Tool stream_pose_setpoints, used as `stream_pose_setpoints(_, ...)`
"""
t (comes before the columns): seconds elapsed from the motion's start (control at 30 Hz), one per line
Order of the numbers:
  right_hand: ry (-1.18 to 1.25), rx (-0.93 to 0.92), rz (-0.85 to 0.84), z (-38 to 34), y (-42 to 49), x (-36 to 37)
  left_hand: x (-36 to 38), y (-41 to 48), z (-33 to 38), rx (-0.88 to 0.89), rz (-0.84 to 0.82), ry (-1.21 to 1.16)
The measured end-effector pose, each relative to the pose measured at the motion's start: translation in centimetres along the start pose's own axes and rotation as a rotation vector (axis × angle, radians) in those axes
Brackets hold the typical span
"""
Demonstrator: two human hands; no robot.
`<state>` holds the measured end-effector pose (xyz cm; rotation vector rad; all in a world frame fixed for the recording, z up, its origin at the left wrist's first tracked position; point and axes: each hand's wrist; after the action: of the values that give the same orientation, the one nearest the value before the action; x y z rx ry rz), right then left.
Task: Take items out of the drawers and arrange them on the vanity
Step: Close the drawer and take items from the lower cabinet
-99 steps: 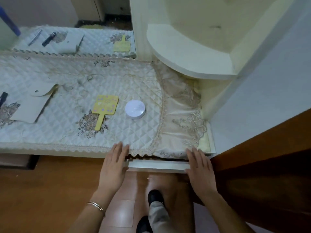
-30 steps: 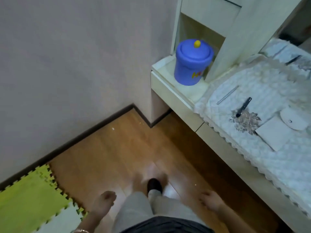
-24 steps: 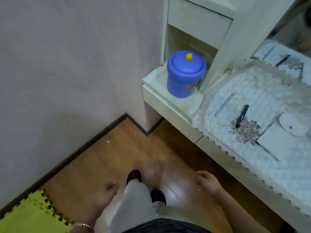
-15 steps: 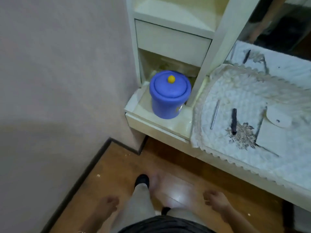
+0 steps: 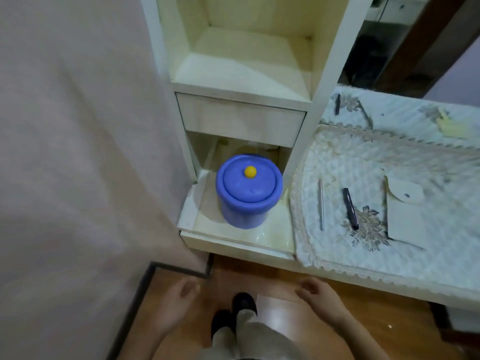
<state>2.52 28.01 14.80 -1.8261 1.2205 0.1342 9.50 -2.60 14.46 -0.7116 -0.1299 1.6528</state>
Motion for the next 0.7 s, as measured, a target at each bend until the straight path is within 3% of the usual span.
stream_pose_setpoints(0.07, 0.075, -0.19, 0.087, -4.8, 0.2, -2.9, 0.4, 1.5, 5.4, 0.06, -0.039, -0.013)
stream_pose_setpoints(0.17, 0.177, -0.417, 0.24, -11.0, 0.3, -6.1, 0.5, 4.1, 10.0, 0.249, 0.104, -0.123)
stream_pose_setpoints(0.3, 0.094, -0.64, 0.333, -17.3, 2.5, -7.8, 0.5, 7.0, 14.9, 0.448, 0.175, 0.09)
stream_pose_setpoints(0.5, -0.254, -0.696, 0.351, -20.7, 7.1, -6.0, 0.9, 9.2, 15.7, 0.394, 0.107, 0.174)
stream_pose_setpoints(0.7, -0.14, -0.71, 0.414, -20.6, 7.0, -5.7, 0.3, 9.5, 15.4, 0.429, 0.046, 0.187)
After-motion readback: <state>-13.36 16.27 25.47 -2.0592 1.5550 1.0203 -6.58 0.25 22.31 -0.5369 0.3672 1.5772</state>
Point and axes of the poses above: each hand's wrist, its own y-axis towards the middle knuckle, its own x-axis out of the palm, z = x × y, and after that the axes turned 2 degrees about -y, right-handed
